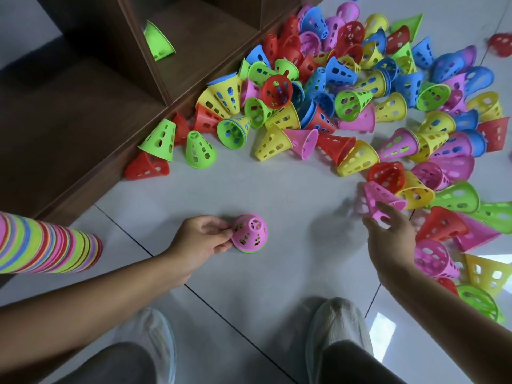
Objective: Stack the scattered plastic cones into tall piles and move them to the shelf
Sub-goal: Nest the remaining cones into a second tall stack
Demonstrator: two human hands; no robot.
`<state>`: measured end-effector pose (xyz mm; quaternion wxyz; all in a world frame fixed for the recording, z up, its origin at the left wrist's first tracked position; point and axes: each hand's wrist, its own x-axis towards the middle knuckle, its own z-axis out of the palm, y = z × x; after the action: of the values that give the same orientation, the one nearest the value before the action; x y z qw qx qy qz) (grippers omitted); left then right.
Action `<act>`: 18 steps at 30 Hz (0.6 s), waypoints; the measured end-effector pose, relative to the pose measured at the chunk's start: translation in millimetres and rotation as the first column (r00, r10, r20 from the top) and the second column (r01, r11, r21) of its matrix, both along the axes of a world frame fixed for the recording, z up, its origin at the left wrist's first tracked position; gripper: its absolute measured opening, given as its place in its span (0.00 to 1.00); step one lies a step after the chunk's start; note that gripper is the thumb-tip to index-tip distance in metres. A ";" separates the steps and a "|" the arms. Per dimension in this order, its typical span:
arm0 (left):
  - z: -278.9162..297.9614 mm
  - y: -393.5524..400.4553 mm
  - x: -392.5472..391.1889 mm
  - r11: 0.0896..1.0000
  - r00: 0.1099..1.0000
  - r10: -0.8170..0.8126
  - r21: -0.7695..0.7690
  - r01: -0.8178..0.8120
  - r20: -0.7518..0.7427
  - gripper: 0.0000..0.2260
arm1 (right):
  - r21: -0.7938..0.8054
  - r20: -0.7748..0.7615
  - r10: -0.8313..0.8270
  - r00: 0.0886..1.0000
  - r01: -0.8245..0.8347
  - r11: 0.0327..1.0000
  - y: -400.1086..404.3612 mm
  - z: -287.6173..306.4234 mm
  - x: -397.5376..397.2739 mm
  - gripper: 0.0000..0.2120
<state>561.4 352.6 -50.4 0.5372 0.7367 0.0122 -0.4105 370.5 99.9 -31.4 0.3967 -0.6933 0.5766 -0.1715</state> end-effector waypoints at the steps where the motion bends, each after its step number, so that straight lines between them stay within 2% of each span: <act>1: -0.8 0.5 5.0 0.999 1.000 -0.022 0.027 0.022 0.017 0.03 | 0.008 0.008 0.008 1.000 -0.008 1.000 1.0 0.5 0.7 0.19; 4: 1.1 1.7 21.7 0.995 0.997 -0.063 0.085 0.059 0.053 0.02 | 0.020 0.055 0.070 0.996 -0.071 0.997 7.7 4.5 1.8 0.17; 7: 7.5 1.8 40.6 0.993 0.991 -0.067 0.100 0.055 0.118 0.01 | 0.075 0.171 0.091 0.981 -0.105 0.992 18.6 14.8 6.7 0.13; 13: 25.5 0.2 86.2 0.981 0.920 0.119 0.099 -0.167 0.373 0.09 | 0.224 0.355 0.070 0.932 -0.158 0.962 47.6 38.0 20.8 0.12; 18: 26.8 -0.1 108.8 0.953 0.867 0.254 0.043 -0.301 0.430 0.10 | 0.411 0.527 -0.056 0.848 -0.197 0.890 67.1 51.6 35.0 0.06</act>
<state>670.2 352.5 -23.6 0.5399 0.8260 0.0247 -0.1600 405.5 167.0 20.2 0.6944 -0.5301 0.4433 -0.2009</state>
